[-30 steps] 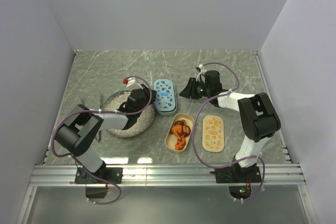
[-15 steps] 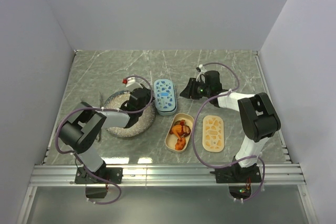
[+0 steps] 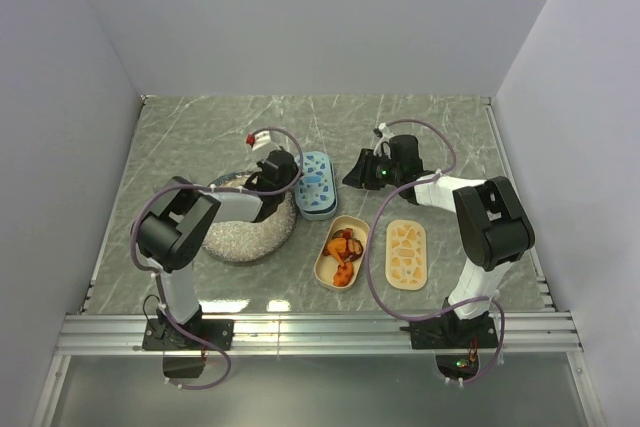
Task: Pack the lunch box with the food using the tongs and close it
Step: Put the lid back on the lunch box
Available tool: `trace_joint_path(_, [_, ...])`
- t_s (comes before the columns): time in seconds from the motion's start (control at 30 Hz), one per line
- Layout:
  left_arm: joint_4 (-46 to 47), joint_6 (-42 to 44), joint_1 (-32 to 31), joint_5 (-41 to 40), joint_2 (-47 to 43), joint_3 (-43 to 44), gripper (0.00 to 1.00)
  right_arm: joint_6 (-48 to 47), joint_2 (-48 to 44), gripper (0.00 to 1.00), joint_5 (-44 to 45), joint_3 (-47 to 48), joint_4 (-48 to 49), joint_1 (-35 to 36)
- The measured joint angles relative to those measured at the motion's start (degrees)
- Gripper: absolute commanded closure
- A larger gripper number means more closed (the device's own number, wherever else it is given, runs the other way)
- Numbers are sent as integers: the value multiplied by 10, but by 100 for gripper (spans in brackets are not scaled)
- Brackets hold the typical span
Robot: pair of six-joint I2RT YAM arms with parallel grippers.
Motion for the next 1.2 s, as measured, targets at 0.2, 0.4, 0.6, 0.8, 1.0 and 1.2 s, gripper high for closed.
trace_joint_path(0.2, [1,0,5,-14,6,-12,100,-2,0,56,0,0,0,0])
trace_joint_path(0.4, [3,0,6,-28,-11,-29,100,-2,0,56,0,0,0,0])
trace_joint_path(0.6, [3,1,8,-32,-14,-28,100,-2,0,56,0,0,0,0])
trace_joint_path(0.8, [-13,1,10,-26,-2,6,100,-2,0,56,0,0,0,0])
trace_joint_path(1.0, [-27,3,10,-16,24,38,100,-2,0,56,-1,0,0,0])
trace_joint_path(1.2, [-26,2,10,-18,35,36,100,-2,0,56,-1,0,0,0])
